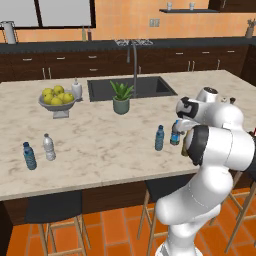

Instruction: Move the plastic bottles in the middle to the plastics group, and the glass bottles in the middle to the glass group.

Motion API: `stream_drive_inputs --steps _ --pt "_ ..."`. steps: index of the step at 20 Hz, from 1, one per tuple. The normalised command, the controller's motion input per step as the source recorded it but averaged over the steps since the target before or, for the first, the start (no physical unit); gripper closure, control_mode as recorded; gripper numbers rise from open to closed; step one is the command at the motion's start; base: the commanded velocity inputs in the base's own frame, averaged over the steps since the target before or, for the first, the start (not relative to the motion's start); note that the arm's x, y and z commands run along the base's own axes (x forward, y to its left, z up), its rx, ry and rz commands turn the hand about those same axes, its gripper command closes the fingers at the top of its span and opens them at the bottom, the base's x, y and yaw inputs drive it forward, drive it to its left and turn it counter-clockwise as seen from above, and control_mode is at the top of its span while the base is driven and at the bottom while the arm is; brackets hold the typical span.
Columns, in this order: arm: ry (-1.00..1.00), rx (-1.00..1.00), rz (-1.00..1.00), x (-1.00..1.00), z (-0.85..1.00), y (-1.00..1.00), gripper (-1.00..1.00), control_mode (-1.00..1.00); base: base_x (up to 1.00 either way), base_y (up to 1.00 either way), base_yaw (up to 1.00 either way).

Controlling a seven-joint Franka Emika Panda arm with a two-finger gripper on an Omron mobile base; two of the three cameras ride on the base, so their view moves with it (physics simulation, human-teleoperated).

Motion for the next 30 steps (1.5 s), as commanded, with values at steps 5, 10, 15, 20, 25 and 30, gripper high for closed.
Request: stream_drive_inputs --steps 5,10,15,20,25,30 --pt "-0.10 0.01 0.00 0.00 -0.14 0.00 -1.00 -1.00 0.00 0.00 0.00" --pt "-0.10 0.04 0.00 0.00 -0.10 0.00 -1.00 -1.00 0.00 0.00 0.00" --pt "-0.04 0.05 0.00 0.00 -0.10 0.00 1.00 -1.00 0.00 0.00 0.00" --pt "-0.02 0.01 0.00 0.00 -0.08 -0.01 1.00 -1.00 0.00 0.00 0.00" --pt "-0.02 0.04 0.00 -0.15 -0.02 -0.29 1.00 -1.00 0.00 0.00 0.00" --pt "0.00 0.04 -0.05 -0.24 0.17 -0.44 1.00 -1.00 0.00 0.00 0.00"
